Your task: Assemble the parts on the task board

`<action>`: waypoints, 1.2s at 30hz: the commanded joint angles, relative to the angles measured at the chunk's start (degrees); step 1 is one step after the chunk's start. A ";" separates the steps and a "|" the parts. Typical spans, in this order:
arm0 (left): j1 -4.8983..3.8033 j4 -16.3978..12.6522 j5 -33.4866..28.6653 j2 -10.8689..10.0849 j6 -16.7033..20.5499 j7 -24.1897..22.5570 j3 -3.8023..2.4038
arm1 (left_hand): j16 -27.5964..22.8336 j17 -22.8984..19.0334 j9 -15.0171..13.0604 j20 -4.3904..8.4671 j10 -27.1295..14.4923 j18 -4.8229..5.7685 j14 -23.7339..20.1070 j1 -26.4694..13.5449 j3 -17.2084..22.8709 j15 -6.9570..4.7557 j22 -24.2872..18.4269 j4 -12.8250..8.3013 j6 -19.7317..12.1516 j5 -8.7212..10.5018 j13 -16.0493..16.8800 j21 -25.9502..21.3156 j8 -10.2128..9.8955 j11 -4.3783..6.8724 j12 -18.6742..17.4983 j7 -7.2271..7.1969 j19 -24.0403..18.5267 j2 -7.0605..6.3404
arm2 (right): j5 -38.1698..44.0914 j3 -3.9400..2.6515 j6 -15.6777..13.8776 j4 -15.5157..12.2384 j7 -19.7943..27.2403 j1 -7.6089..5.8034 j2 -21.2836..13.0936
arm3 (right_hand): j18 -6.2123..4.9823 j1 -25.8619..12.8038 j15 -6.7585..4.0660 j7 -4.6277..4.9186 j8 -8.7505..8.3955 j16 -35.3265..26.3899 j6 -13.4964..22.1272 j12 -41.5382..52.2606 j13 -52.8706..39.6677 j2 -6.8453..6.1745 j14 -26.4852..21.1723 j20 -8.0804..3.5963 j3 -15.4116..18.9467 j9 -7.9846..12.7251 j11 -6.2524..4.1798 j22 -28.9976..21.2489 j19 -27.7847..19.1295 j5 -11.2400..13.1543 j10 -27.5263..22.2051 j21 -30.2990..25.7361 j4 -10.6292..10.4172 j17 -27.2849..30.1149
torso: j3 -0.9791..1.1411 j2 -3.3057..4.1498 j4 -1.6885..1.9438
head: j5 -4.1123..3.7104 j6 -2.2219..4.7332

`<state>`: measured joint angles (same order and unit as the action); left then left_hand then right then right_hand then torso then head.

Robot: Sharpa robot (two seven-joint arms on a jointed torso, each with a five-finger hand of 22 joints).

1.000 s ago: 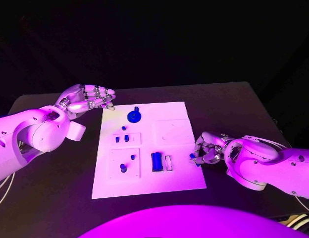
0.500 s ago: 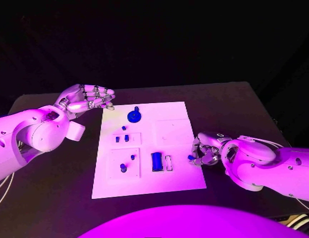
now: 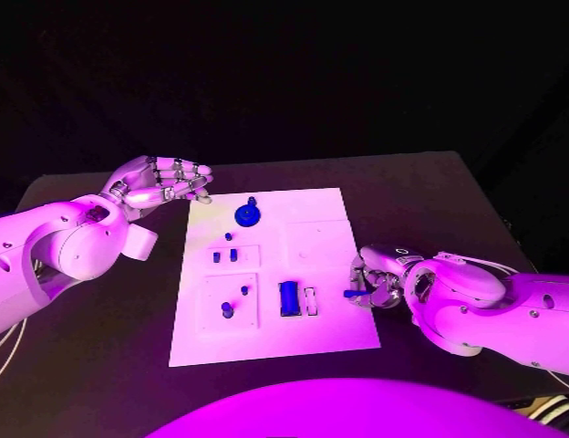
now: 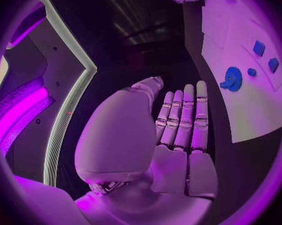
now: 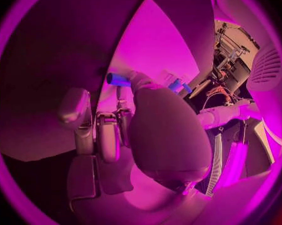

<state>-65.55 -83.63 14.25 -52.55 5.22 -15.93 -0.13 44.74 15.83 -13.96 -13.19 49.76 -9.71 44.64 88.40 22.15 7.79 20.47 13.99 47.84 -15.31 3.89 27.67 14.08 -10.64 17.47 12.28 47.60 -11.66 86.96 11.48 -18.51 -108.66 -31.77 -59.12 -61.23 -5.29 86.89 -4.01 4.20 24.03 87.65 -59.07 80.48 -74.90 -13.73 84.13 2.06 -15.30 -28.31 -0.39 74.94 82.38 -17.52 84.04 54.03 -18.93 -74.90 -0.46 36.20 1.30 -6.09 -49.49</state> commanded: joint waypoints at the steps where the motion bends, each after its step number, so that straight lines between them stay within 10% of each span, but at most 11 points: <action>1: -0.03 -0.11 0.17 0.15 -0.76 -0.36 -0.03 | 0.17 -0.08 0.10 0.02 -0.51 -0.35 -0.36 -0.42 0.36 -0.02 0.07 -0.03 -0.28 0.01 -0.01 -0.05 0.35 -0.01 0.34 1.11 -0.36 0.05 | -5.08 0.70 1.15 0.10 -2.16 0.43 -0.19 | -0.21 -1.06 0.08 0.01 -0.21 0.09 -0.57 0.23 -8.48 0.31 4.68 0.13 -5.84 5.47 0.10 4.74 0.37 -0.06 1.24 0.48 4.02 -9.35 | -0.04 0.01 0.00 | 0.01 -0.01; 17: -0.03 0.01 0.11 0.63 -0.71 -0.29 -0.03 | 0.25 -0.07 0.09 -0.02 -0.50 -0.35 -0.38 -0.75 0.50 0.00 0.09 0.19 -0.22 0.03 0.00 -0.09 0.48 -0.01 0.42 1.12 -0.37 0.28 | -18.32 0.61 -4.83 -2.06 -0.14 -3.06 1.81 | -0.14 -7.10 -0.24 -0.55 0.49 0.39 -0.32 0.37 -8.55 0.57 4.85 -0.07 -10.93 4.33 -0.30 5.26 0.66 0.23 1.56 0.96 4.67 -10.08 | -0.06 0.03 0.00 | 0.23 -0.08; 36: -0.03 -0.18 0.11 0.53 -0.78 -0.26 -0.03 | 0.25 -0.07 0.09 -0.02 -0.50 -0.35 -0.38 -0.75 0.50 0.00 0.09 0.19 -0.22 0.03 0.00 -0.09 0.48 -0.01 0.42 1.12 -0.37 0.28 | -20.26 0.60 -9.31 -0.43 -0.63 -1.94 7.15 | -0.02 -13.77 -0.22 -0.55 1.14 0.64 -0.08 0.93 -8.95 -0.43 4.98 -0.10 -10.59 3.28 -0.27 5.65 1.00 0.59 2.00 1.48 3.83 -10.70 | -0.05 0.03 0.00 | 0.50 -0.31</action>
<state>-65.55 -83.64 14.30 -52.07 5.22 -15.85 -0.12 44.74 15.83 -13.96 -13.19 49.76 -9.71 44.64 88.18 22.40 7.79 20.51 14.07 47.84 -15.31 3.89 27.67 14.31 -10.64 17.68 12.28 47.60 -11.44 66.54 12.09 -26.20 -109.24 -32.25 -61.15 -54.31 -5.28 73.46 -4.01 3.67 25.07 88.06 -59.37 81.08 -74.94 -14.17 84.13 1.86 -26.02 -25.04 -0.40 74.92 82.99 -17.28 84.03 55.26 -15.04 -74.93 -0.52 36.22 1.32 -5.61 -49.81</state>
